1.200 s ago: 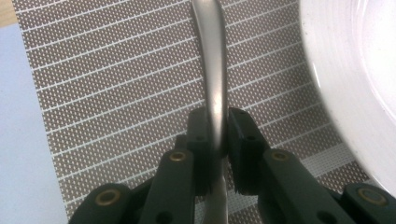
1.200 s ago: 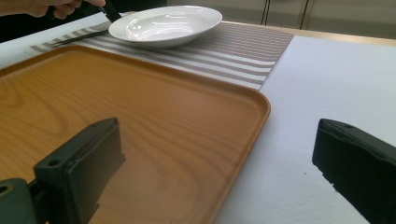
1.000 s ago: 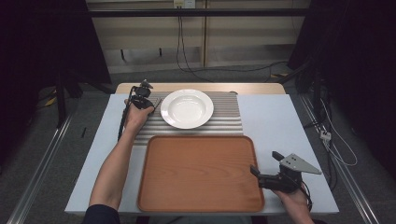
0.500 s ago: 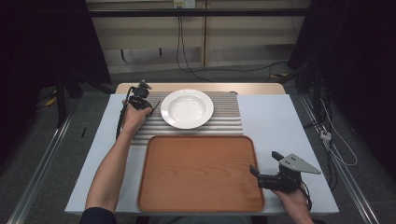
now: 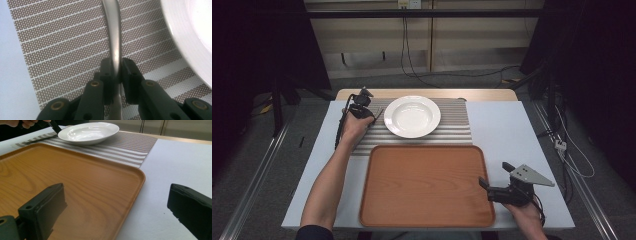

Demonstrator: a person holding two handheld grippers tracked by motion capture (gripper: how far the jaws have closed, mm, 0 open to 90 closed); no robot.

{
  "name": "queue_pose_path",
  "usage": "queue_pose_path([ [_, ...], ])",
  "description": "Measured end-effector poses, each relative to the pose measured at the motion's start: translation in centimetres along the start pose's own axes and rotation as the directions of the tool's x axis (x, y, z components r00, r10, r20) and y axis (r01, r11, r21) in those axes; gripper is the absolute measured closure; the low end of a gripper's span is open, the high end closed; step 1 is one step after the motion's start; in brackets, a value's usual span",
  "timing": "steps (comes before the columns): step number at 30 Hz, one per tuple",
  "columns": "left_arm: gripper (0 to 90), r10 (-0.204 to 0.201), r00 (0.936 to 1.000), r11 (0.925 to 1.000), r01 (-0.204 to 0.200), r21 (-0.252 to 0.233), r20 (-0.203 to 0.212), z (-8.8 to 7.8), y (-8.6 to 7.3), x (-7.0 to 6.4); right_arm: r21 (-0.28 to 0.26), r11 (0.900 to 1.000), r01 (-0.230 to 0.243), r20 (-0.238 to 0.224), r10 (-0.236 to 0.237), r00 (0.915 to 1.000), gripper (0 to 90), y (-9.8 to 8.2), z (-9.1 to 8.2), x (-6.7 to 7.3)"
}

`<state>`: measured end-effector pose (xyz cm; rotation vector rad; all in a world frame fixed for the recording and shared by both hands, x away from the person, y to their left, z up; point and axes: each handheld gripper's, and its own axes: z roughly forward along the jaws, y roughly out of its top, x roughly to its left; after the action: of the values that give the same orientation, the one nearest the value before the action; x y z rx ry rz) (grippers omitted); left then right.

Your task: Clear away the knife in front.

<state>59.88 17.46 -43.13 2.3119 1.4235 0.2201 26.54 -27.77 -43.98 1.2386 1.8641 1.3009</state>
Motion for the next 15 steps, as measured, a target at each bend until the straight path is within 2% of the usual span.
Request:
queue_pose_path([
  [7,79.2,0.007,0.9999,1.0,-0.007,0.003,-0.012,0.09,0.09,-0.13,0.0,1.0,-0.001,0.001,0.001,1.0,1.4,0.01,0.02,0.03],
  [10,79.3,-0.003,0.9999,1.0,0.003,0.0,-0.011,0.12,0.09,-0.13,0.0,1.0,0.001,0.0,-0.001,1.0,1.4,0.01,-0.01,0.04],
  [15,79.2,0.009,0.9999,0.9999,-0.009,0.006,-0.013,0.13,0.19,-0.2,0.0,1.0,0.002,-0.001,-0.002,1.0,1.4,0.02,-0.02,0.03],
])
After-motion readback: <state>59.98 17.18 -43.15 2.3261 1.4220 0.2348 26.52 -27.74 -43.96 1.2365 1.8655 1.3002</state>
